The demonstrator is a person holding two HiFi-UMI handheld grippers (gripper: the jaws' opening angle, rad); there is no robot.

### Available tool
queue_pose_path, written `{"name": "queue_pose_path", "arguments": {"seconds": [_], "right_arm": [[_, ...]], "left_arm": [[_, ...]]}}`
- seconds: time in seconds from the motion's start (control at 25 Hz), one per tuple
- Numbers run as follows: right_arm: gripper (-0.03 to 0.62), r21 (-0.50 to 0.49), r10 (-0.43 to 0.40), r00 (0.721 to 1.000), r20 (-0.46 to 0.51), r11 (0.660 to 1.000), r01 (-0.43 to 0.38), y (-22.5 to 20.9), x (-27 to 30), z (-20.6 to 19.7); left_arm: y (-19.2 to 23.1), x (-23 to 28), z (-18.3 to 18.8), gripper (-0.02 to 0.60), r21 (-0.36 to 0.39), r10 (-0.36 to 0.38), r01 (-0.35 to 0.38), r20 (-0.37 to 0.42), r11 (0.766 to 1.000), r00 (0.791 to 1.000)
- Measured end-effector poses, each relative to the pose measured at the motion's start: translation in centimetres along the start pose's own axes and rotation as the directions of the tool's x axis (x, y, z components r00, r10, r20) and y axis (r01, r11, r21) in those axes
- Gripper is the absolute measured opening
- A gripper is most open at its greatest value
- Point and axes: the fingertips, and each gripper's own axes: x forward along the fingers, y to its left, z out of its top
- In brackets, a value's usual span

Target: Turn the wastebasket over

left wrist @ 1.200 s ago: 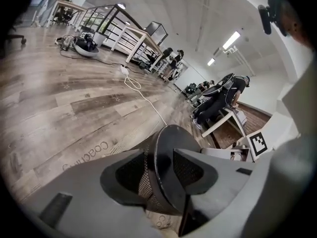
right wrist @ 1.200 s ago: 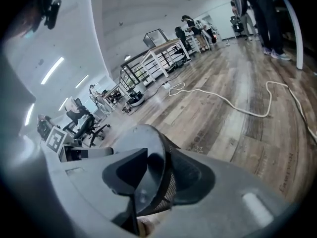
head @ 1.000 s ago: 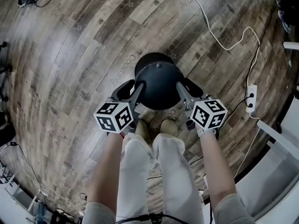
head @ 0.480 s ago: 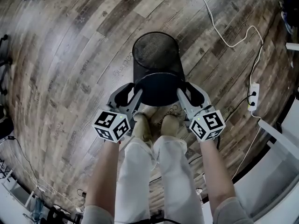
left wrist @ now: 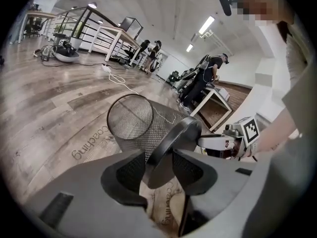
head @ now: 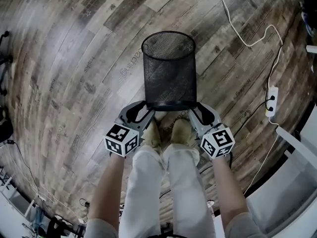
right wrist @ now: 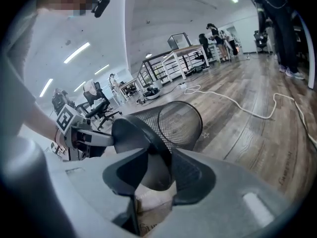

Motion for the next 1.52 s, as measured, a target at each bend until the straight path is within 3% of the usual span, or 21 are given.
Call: {"name": "queue_pose_path", "arguments": {"seconds": [0.32, 0.64, 0.8, 1.0, 1.24, 1.36, 1.52], "right_arm": [[0.14, -0.049, 0.005, 0.998, -0.07, 0.999, -0.009, -2.3, 3.8, -5.0], [0.14, -0.076, 0.0, 0.991, -0.133, 0.997, -0.01, -3.4, 6.2, -8.6], [0.141, -0.084, 0.003, 0.985, -0.172, 0.996, -0.018, -3.1, 6.8, -9.8], [0.143, 0.012, 0.06, 0.96, -0.273, 0.998, -0.059, -2.7, 6.9, -11.1], [0.155, 0.003, 0.103, 0.948, -0.302, 0.994, -0.107, -2.2, 4.4, -7.3], [0.155, -0.016, 0.089, 0.961, -0.263, 0.995, -0.096, -3.4, 3.8, -3.3], [0.155, -0.054, 0.083, 0.976, -0.202, 0.994, -0.096, -5.2, 5.4, 2.8]], "left_arm": [[2.9, 3.4, -4.4, 0.164, 0.085, 0.008, 0.001, -0.115, 0.996, 0.993], [5.3, 5.5, -7.1, 0.164, 0.115, 0.006, 0.016, -0.192, 0.993, 0.981], [6.2, 5.6, -8.4, 0.164, 0.095, 0.002, 0.02, -0.231, 0.995, 0.973], [5.6, 4.8, -8.5, 0.164, 0.034, -0.045, 0.056, -0.25, 0.998, 0.967], [3.4, 3.3, -4.5, 0.164, -0.02, -0.045, 0.042, -0.171, 0.999, 0.984], [3.1, 3.3, -1.1, 0.164, -0.068, 0.006, -0.012, -0.087, 0.998, 0.996], [3.5, 3.8, 2.8, 0.164, -0.133, 0.091, -0.091, -0.006, 0.987, 0.996]]}}
